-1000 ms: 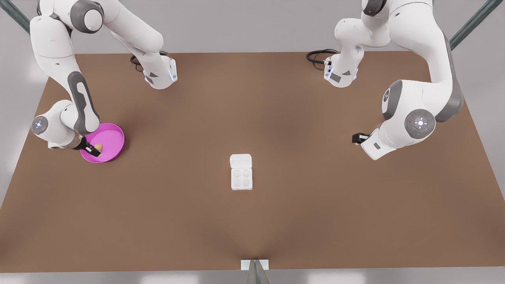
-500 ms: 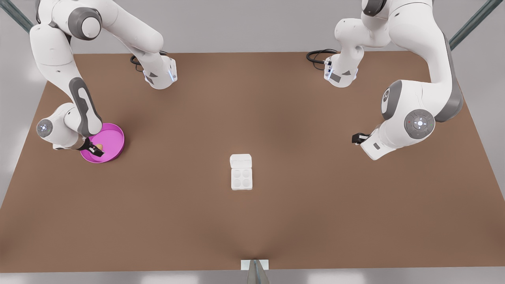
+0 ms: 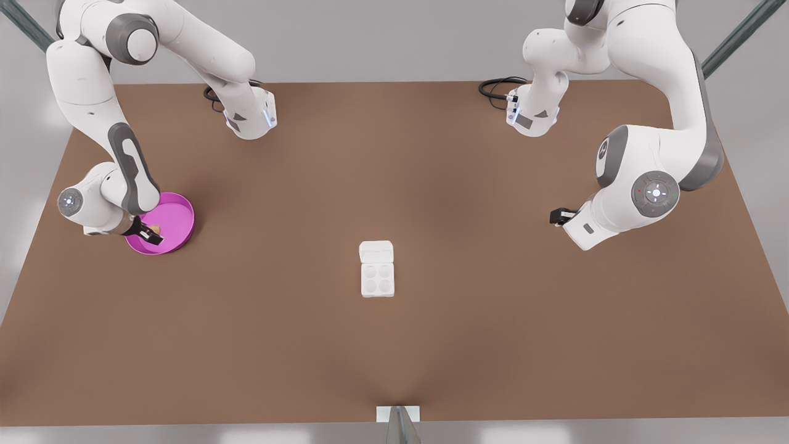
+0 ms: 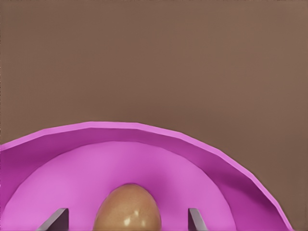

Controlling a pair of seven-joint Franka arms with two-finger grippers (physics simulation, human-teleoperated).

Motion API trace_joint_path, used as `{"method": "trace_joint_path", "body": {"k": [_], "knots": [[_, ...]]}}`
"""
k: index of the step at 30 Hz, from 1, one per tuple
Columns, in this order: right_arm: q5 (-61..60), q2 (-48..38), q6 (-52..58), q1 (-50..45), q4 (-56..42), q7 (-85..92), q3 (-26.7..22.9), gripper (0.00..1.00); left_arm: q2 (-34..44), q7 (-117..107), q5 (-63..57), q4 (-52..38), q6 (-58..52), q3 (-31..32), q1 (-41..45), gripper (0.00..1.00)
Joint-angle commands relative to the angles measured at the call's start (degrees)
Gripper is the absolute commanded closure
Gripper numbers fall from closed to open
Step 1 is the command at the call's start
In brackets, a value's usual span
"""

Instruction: Pack egg into the box and close the box lid

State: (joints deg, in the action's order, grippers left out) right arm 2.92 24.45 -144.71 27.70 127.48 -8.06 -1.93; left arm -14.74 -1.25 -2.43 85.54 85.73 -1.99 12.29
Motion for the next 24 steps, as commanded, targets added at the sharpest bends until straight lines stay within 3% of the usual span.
{"method": "trace_joint_path", "body": {"k": [1,9,24], "knots": [[-0.11,-0.19,1.01,-0.02,-0.04,1.64,0.00,0.10,0.06,-0.07,-0.03,-0.03,-0.12,0.05,0.01,0.00],[-0.11,-0.01,1.36,-0.11,-0.04,3.13,0.00,0.30,0.06,-0.16,-0.21,-0.20,-1.18,0.05,0.01,0.00],[-0.11,0.25,3.38,-0.19,-0.92,3.84,0.09,0.41,-0.20,-0.16,-0.30,-0.20,-1.27,0.05,0.19,0.00]]}}
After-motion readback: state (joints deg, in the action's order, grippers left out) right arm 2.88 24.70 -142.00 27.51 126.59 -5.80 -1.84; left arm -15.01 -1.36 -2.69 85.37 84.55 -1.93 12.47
